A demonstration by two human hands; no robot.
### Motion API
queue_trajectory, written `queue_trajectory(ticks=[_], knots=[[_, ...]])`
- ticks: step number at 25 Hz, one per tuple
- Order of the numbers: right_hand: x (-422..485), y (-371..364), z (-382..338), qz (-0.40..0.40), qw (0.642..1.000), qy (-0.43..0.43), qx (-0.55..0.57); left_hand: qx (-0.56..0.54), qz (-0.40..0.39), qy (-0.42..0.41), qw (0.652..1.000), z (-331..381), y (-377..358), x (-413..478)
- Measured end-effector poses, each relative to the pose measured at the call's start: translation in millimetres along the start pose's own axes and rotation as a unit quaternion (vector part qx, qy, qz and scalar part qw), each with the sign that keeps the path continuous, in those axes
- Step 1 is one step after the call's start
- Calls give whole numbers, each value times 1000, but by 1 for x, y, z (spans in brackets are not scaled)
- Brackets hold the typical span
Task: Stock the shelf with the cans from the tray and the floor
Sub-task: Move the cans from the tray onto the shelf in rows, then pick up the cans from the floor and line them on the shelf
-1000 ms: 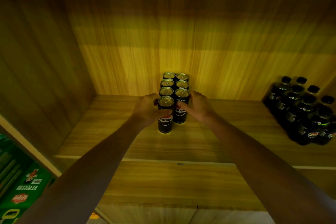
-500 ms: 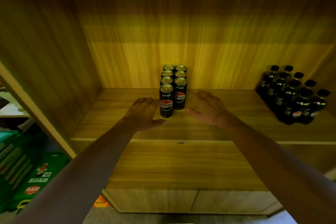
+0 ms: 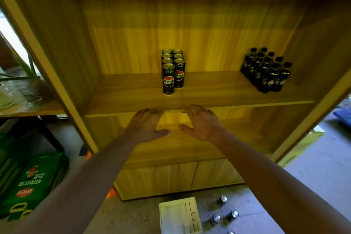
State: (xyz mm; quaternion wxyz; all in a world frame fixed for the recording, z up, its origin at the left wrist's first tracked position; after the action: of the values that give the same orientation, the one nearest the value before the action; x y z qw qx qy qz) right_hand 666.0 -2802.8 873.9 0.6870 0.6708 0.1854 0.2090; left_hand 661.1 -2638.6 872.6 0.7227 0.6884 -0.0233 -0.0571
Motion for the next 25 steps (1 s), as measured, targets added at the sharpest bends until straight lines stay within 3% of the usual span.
queue_trajectory(ticks=[6,18,25], knots=[[-92,-36,24,-10,997,-62,37,-8,-43,-53,998,82,-35,-16],[-347,-146,238,-55,966,-234,96,-13,-109,-172,979,384,-160,-27],[-420,-241,263,-100,945,-278,141,1,-181,-195,964,436,-269,-50]])
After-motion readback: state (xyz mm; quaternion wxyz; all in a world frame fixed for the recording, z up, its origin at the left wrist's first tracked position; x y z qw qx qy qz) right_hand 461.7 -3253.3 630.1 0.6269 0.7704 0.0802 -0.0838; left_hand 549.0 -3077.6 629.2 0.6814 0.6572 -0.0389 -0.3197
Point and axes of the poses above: each hand's wrist, its own x-axis towards the middle knuckle, its own y-axis out of the back of the hand, z = x × y, the point moved 10 cm from there along x, towards the middle knuckle, and after that the axes turned 13 degrees about y, right-handed, at the moved point
